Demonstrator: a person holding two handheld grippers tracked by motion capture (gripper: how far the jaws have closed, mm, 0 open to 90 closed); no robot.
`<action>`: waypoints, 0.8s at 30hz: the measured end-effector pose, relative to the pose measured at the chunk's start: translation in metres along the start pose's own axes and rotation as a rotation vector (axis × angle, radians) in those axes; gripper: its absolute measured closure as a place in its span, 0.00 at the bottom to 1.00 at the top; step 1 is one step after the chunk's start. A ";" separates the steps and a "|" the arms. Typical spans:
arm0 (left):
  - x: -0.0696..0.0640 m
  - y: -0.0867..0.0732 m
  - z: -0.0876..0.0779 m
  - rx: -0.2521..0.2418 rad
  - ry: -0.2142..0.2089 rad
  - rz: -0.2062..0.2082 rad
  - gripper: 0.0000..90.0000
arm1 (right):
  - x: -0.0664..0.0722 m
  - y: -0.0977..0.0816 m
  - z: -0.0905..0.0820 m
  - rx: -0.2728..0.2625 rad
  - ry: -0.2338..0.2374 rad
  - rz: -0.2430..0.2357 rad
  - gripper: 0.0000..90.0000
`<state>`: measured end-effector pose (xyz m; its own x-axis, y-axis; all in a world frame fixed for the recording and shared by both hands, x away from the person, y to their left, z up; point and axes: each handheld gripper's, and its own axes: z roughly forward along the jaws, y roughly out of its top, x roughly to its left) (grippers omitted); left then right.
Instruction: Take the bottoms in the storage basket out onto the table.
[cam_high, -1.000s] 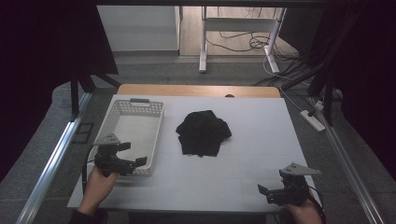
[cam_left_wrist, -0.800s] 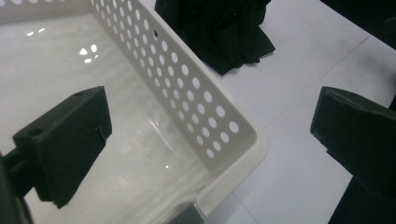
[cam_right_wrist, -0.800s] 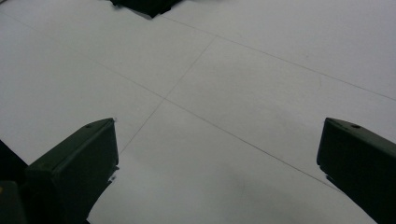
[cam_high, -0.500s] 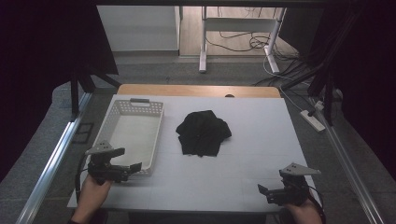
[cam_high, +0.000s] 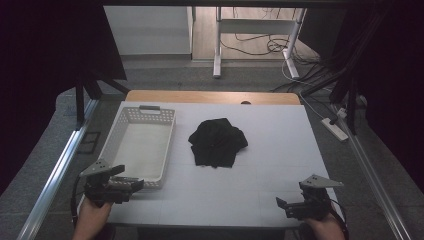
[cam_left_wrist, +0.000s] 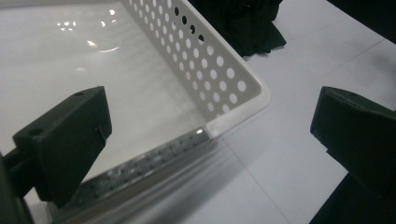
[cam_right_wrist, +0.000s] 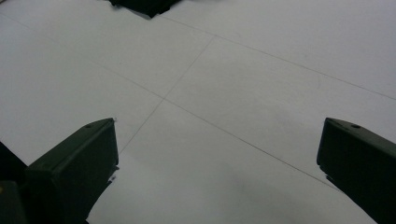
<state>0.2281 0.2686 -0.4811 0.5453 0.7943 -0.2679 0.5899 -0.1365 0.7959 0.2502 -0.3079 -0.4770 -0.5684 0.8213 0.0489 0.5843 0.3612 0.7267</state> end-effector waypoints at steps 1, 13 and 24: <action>0.000 -0.001 -0.001 -0.002 0.004 -0.002 0.00 | 0.000 0.000 0.000 0.000 0.000 0.000 0.00; 0.000 -0.016 -0.012 -0.016 0.035 -0.003 0.00 | 0.000 0.000 0.000 0.000 0.000 -0.002 0.00; 0.000 -0.030 -0.023 -0.009 0.064 -0.005 0.00 | 0.000 0.000 0.000 0.001 -0.001 -0.001 0.00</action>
<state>0.1963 0.2867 -0.4927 0.5031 0.8311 -0.2371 0.5873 -0.1275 0.7993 0.2502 -0.3077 -0.4771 -0.5684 0.8214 0.0478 0.5844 0.3622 0.7262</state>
